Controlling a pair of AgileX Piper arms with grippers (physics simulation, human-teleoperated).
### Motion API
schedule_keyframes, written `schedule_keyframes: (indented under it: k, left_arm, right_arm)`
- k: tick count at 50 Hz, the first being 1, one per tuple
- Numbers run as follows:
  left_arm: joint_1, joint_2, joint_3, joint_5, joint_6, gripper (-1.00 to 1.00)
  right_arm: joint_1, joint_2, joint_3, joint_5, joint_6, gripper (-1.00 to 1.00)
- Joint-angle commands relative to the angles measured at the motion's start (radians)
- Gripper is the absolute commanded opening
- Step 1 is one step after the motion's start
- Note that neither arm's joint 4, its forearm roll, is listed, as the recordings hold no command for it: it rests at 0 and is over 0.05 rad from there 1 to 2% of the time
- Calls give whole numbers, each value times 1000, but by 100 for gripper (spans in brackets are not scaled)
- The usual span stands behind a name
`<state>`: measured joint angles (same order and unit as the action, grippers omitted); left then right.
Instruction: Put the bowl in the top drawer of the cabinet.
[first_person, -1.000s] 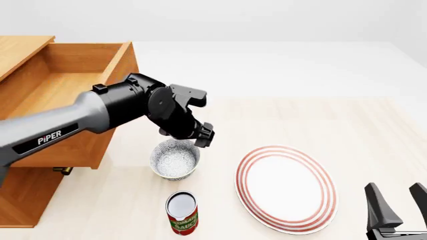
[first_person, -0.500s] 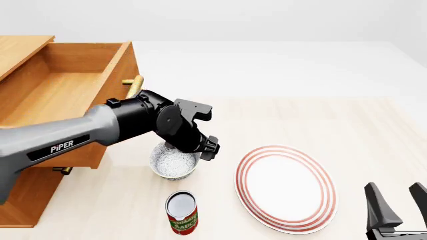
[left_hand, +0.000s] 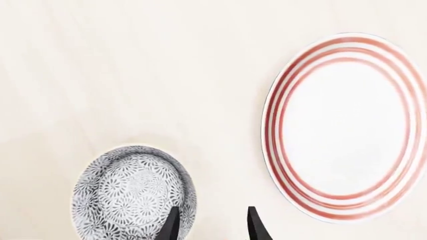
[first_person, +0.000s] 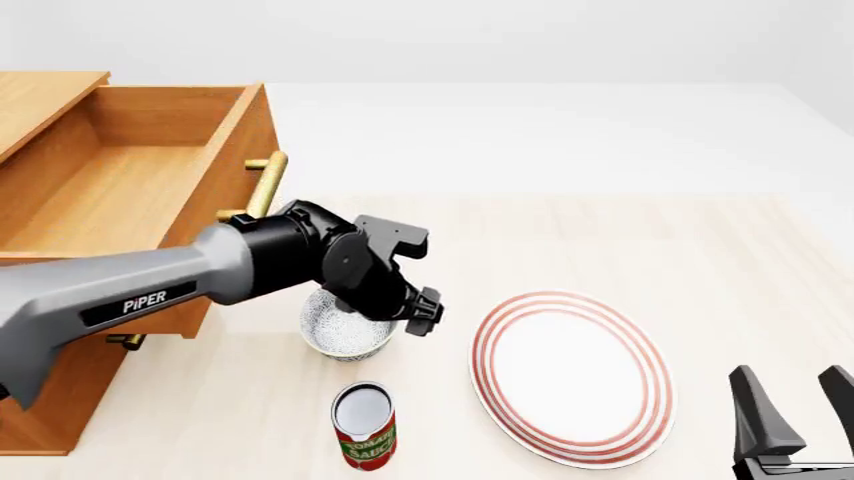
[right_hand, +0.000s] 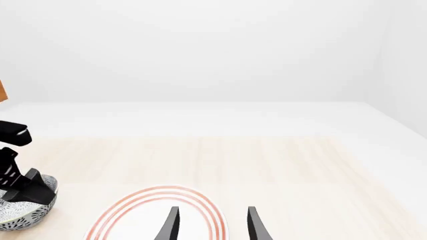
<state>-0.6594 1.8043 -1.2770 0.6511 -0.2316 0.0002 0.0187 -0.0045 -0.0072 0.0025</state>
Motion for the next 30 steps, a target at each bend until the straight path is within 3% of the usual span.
schedule_keyframes:
  k: [1, 30]
  left_arm:
    - [17, 14, 2, -8, 10, 100]
    - [15, 51, 24, -69, 18, 100]
  right_arm:
    - [0, 0, 0, 0, 0, 100]
    - [0, 0, 0, 0, 0, 100]
